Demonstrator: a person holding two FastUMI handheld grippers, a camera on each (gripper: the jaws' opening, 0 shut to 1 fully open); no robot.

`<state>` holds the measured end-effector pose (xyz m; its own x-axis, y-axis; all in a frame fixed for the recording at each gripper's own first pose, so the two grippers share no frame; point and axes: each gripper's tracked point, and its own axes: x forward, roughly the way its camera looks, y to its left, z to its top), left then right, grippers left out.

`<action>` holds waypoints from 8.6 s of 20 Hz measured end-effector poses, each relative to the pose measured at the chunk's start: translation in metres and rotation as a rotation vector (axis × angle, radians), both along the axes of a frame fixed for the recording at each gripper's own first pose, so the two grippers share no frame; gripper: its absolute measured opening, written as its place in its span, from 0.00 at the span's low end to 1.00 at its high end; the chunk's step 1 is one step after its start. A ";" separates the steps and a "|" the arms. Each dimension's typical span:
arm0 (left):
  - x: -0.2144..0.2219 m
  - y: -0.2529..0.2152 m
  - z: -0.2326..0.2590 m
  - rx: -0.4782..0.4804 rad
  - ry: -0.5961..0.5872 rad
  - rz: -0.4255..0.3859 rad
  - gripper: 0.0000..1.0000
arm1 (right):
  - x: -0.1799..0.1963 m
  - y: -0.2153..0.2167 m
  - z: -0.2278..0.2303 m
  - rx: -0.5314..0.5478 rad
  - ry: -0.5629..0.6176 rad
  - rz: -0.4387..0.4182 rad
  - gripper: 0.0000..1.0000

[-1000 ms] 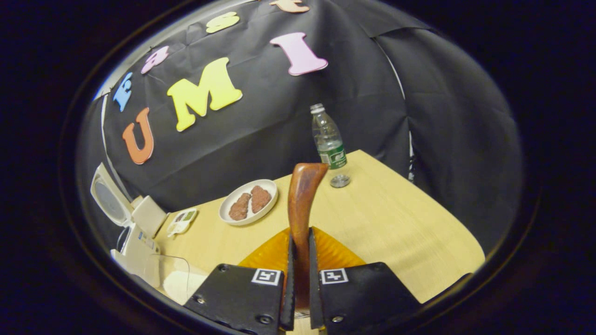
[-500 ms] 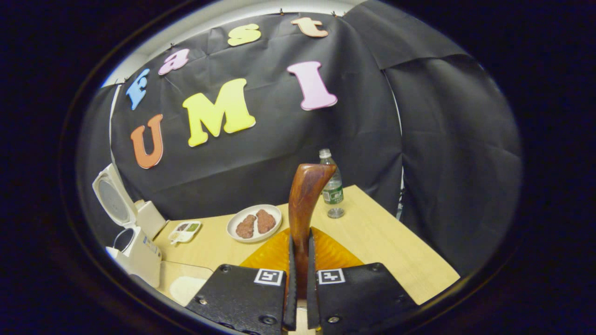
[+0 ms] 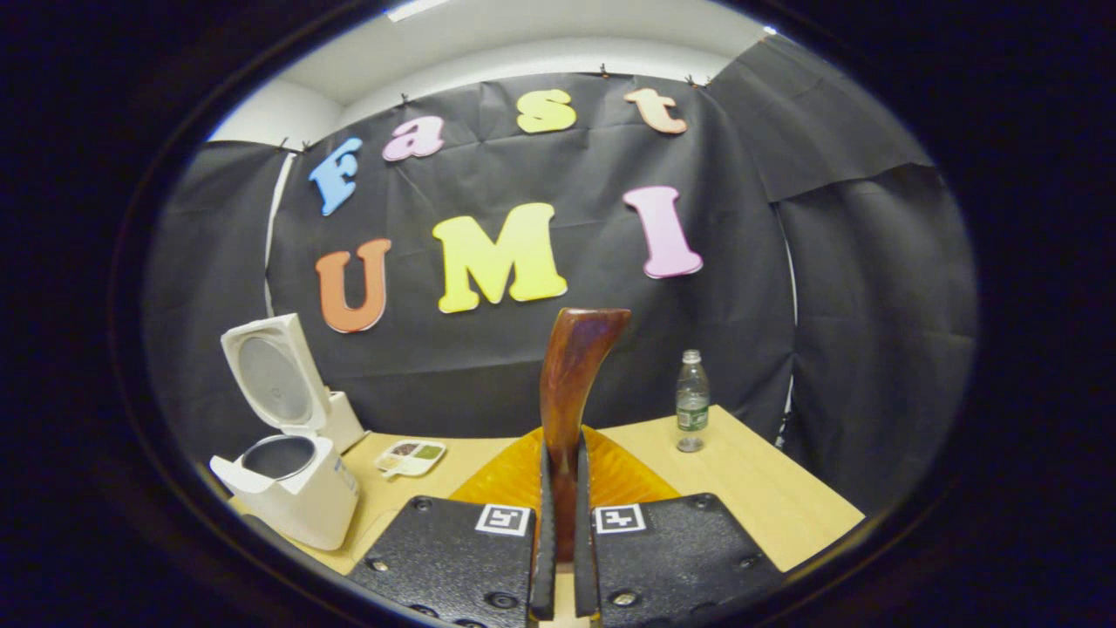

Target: Close the left gripper, press the button to open the rice cooker; take a wooden spoon from the chopstick holder with the right hand, scoop a spoonful of rice and pour it into the rice cooker, then put the wooden spoon back into the chopstick holder.

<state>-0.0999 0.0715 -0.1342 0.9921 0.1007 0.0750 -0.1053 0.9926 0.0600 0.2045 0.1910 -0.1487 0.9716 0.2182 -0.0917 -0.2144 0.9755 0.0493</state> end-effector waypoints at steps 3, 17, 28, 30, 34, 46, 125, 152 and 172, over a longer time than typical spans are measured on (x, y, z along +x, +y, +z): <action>0.000 -0.004 -0.002 -0.007 0.004 -0.006 0.95 | -0.016 0.037 -0.022 -0.067 -0.022 0.018 0.14; -0.008 0.014 -0.010 -0.061 0.022 0.020 0.95 | -0.033 0.120 -0.142 -0.031 0.100 0.045 0.14; -0.007 0.017 -0.009 -0.068 0.024 0.019 0.95 | -0.044 0.171 -0.172 0.218 0.422 0.262 0.14; -0.005 0.017 -0.013 -0.053 0.039 0.028 0.95 | -0.038 0.162 -0.172 0.289 0.467 0.260 0.14; -0.003 0.012 -0.014 -0.045 0.040 0.016 0.95 | -0.029 0.139 -0.175 0.432 0.541 0.245 0.14; -0.001 0.023 -0.020 -0.027 0.044 0.040 0.95 | -0.012 0.083 -0.130 0.664 0.462 0.233 0.13; -0.061 0.115 -0.049 -0.167 0.065 0.048 0.94 | -0.075 0.415 0.046 -0.447 -0.387 0.496 0.11; -0.034 0.073 -0.022 -0.067 -0.007 -0.087 0.94 | -0.034 0.004 0.103 -0.150 -0.308 0.107 0.15; -0.002 0.072 -0.013 -0.151 -0.047 -0.050 0.94 | 0.061 -0.117 -0.053 0.002 -0.138 -0.006 0.16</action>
<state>-0.1018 0.1435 -0.1472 0.9919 0.0652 0.1092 -0.0550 0.9940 -0.0941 0.2650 0.0745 -0.2018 0.9762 0.2126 0.0431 -0.2137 0.9767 0.0212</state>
